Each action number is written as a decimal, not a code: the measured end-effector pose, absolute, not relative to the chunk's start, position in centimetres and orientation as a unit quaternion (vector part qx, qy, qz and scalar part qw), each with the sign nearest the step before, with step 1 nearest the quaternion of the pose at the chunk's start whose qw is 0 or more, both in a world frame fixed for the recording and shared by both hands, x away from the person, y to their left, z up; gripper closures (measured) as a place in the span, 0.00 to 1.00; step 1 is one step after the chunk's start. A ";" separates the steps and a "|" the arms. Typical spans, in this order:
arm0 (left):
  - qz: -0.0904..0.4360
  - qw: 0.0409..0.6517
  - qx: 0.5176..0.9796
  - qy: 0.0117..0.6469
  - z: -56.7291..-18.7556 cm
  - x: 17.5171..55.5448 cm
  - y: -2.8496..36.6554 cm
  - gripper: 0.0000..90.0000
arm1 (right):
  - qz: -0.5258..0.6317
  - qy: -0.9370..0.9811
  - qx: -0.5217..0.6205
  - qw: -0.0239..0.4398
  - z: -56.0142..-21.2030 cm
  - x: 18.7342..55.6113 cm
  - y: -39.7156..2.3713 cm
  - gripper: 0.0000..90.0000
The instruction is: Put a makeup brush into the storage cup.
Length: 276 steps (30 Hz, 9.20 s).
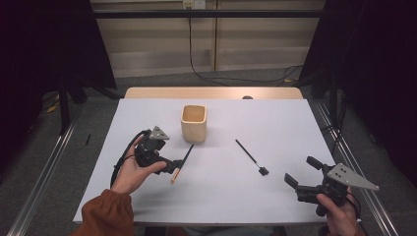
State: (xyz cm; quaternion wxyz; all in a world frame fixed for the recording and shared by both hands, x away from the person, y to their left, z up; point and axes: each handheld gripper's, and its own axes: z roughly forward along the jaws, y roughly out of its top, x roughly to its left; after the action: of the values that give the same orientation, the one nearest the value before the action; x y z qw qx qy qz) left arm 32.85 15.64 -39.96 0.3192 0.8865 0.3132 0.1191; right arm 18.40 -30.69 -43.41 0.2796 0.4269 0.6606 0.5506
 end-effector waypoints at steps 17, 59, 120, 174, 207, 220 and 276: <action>0.023 0.212 0.913 0.348 -40.6 34.3 14.8 0.17 | 0.550 0.662 0.429 0.275 -43.5 18.4 -30.6 0.00; -0.064 0.093 0.915 0.387 -43.6 36.5 11.3 0.72 | 0.545 0.670 0.426 0.271 -43.6 18.4 -30.5 0.00; -0.054 0.218 0.891 0.396 -42.6 35.5 13.6 0.94 | 0.544 0.675 0.423 0.264 -43.6 18.5 -30.2 0.00; 0.072 0.539 0.774 0.323 -39.0 31.1 17.5 0.94 | 0.544 0.675 0.422 0.265 -43.6 18.4 -30.3 0.00; 0.010 0.562 0.795 0.229 -37.4 28.8 13.2 0.94 | 0.548 0.678 0.416 0.260 -43.5 18.5 -30.0 0.00; -0.027 0.530 0.825 0.197 -36.8 28.9 11.1 0.94 | 0.547 0.679 0.416 0.260 -43.6 18.5 -30.0 0.00; -0.041 0.227 0.965 0.125 -36.6 30.8 8.1 0.94 | 0.546 0.685 0.410 0.253 -43.7 18.5 -29.8 0.00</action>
State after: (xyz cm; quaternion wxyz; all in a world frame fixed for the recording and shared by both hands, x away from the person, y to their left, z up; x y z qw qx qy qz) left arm 30.81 8.12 -36.61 0.2265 0.9650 0.1252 -0.0413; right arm 18.47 -29.78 -43.65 0.2532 0.4099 0.6854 0.5460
